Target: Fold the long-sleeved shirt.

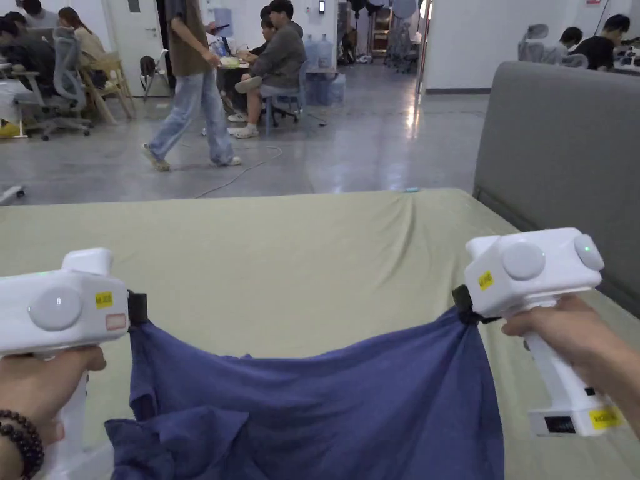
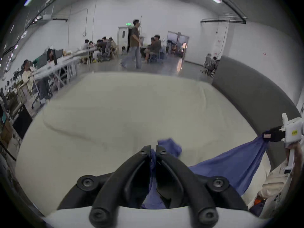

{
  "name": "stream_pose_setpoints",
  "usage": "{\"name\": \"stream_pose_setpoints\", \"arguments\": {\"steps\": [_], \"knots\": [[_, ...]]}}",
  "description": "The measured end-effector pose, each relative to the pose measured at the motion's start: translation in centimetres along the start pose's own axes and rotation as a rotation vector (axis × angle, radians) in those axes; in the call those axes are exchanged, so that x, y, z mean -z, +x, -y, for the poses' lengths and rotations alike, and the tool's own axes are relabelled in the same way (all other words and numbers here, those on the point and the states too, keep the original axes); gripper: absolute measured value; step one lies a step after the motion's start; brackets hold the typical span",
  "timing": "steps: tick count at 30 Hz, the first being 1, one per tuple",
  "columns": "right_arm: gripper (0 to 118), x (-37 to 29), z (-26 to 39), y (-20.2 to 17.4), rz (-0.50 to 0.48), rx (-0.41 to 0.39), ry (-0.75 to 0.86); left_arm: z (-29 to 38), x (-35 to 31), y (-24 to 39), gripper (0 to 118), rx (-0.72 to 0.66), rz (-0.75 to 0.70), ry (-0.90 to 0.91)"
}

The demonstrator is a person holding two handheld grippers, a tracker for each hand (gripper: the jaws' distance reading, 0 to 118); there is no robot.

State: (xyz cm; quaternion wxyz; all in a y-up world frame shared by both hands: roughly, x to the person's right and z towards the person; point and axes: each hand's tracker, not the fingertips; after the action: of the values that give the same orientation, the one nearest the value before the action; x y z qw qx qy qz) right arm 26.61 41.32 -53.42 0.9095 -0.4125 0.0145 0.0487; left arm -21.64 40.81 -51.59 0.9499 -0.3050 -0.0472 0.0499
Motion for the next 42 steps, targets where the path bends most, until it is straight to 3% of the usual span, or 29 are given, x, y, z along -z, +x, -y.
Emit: {"name": "stream_pose_setpoints", "arguments": {"steps": [13,17,21,32,42], "knots": [[0,-16.0,-22.6,2.7,0.075,0.092,0.377,-24.9,-9.3,3.5,0,0.061,-0.051,0.356],[0,-19.1,-26.2,3.7,0.117,0.134,0.445,-29.6,-11.3,3.6,0,0.067,-0.114,0.406],[0,-20.9,-28.2,4.6,0.136,0.208,0.508,-33.0,-13.5,3.1,0,-0.015,-0.131,0.487],[0,-19.5,-27.4,4.6,0.124,0.22,0.54,-33.5,-14.3,2.9,0,0.041,-0.145,0.514],[0,-7.6,-18.7,3.2,0.064,0.228,0.356,-20.5,-3.6,0.0,0,0.063,-0.138,0.311]]}}
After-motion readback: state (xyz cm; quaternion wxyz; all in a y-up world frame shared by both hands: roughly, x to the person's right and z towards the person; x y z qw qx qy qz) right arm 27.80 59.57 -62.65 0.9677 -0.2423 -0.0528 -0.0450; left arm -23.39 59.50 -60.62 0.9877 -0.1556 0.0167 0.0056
